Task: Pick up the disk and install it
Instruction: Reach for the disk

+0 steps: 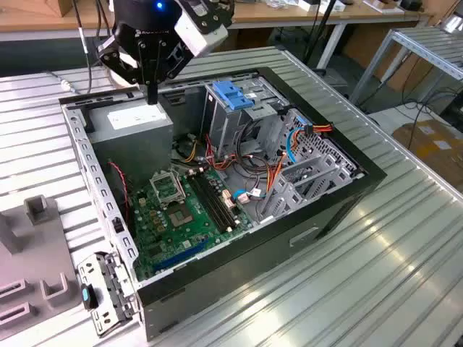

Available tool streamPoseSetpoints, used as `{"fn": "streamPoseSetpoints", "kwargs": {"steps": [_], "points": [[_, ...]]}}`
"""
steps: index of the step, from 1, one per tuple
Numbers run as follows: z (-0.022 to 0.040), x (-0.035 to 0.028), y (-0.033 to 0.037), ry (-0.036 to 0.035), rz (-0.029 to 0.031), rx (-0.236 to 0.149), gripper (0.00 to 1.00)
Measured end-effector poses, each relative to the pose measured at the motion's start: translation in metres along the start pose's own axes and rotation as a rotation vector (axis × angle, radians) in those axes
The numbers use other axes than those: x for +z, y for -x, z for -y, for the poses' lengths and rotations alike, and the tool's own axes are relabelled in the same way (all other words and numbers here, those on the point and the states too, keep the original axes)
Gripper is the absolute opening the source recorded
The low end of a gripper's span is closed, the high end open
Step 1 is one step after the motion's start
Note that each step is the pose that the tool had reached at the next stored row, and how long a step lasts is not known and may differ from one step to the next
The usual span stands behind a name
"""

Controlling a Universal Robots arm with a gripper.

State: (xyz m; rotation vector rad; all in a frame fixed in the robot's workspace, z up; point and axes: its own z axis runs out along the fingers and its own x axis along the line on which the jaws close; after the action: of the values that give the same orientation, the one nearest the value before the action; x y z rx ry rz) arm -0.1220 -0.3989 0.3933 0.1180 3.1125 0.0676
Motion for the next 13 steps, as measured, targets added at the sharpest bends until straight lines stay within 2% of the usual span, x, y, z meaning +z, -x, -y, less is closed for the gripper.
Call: {"fn": "streamPoseSetpoints", "kwargs": {"steps": [7, 13], "points": [[0.0006, -0.0002, -0.0085, 0.0000, 0.0000, 0.000, 0.11], [0.0009, -0.0003, -0.0121, 0.0001, 0.0001, 0.000, 0.11]]}}
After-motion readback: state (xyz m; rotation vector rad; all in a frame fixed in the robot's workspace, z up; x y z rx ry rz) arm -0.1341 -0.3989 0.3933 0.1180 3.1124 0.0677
